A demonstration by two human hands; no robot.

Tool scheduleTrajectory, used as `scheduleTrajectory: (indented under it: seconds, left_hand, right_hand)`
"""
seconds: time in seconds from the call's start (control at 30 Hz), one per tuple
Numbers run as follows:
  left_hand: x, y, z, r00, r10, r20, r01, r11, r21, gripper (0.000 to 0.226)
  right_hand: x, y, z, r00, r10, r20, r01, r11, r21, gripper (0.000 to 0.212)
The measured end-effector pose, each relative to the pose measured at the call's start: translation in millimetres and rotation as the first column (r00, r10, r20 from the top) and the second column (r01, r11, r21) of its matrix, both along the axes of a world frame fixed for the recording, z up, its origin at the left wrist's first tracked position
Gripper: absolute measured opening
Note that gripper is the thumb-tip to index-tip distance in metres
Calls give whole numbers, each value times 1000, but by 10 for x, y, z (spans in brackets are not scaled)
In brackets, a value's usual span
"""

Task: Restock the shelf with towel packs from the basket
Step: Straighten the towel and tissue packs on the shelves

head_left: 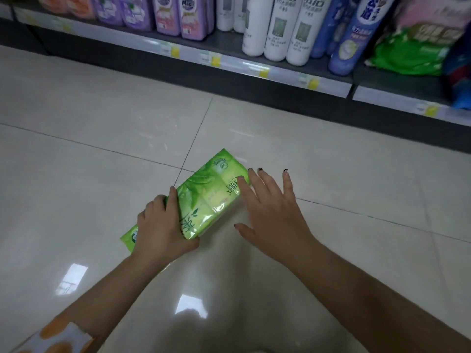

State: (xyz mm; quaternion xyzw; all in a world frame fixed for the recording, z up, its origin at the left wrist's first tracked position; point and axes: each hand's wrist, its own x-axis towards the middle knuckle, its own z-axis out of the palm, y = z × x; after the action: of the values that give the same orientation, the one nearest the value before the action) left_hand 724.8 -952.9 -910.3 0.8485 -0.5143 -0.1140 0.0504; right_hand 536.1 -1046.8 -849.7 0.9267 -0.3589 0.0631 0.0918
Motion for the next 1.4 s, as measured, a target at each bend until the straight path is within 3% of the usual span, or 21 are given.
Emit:
scheduleTrajectory:
  seconds: [0.2,0.4,0.77,1.0,1.17,1.33,1.4]
  left_hand:
    - [-509,-337,662,975,-220,45,223,970,-96,121]
    - [-1198,-591,1202,887,-455,81,462,876,-141,121]
    - [-2576,-754,2405,623,-758,195,778,575,-252,121]
    - [-3513,-765,3294,423,-836,351,892,315,-325,117]
    - [-4155,-693,3847,327,-858,397,911,174,-373,116]
    - [-4679,-504,4350,265,-855,446,903,58,-425,117]
    - [-4881,-479,4525,283,-846,452,875,34,-483,116]
  right_hand:
    - [-554,-115,538,984,-162,80,163,987,-3,83]
    - [-1235,-43,1037,958,-273,87,277,960,-32,84]
    - [-2710,518,2002,892,-447,69,450,866,-215,88]
    - [-3552,921,2798,811,-582,54,563,751,-345,95]
    - [-4108,1174,3287,720,-689,86,650,625,-432,100]
    - [-4553,1513,3767,653,-750,107,671,507,-540,105]
    - [-4673,1657,3974,625,-774,101,666,461,-586,106]
